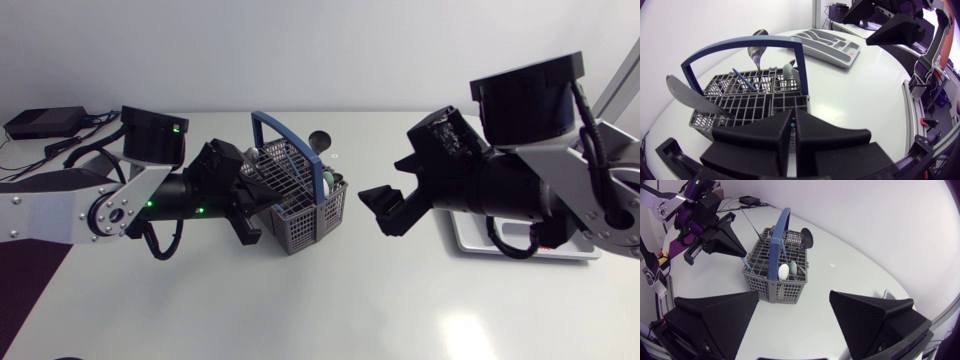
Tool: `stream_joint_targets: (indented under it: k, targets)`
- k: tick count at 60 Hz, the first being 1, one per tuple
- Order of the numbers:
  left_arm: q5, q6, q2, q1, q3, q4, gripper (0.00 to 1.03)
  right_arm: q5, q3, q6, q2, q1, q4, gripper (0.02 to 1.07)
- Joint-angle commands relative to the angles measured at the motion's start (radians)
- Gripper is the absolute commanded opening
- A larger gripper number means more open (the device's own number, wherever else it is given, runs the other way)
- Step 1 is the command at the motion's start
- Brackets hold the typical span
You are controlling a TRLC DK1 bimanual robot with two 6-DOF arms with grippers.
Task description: Unload the cutlery basket into the drawer organizer.
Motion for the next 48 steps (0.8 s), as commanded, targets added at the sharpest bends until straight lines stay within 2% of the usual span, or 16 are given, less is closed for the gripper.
stream_joint_targets:
  k: [1, 21, 48]
  targets:
    - [0.020, 0.005, -0.035, -0.008, 0.045, -0.049, 0.04, -0.003, -0.022, -0.026, 0.004, 0.000, 0.014, 1.03]
    - [0.020, 0.021, -0.221, 0.012, 0.145, -0.277, 0.04, 0.002, 0.007, -0.030, 0.010, 0.049, 0.011, 1.03]
    - [0.020, 0.008, -0.425, 0.025, 0.246, -0.498, 0.04, 0.003, 0.116, -0.062, 0.035, 0.201, -0.018, 1.01]
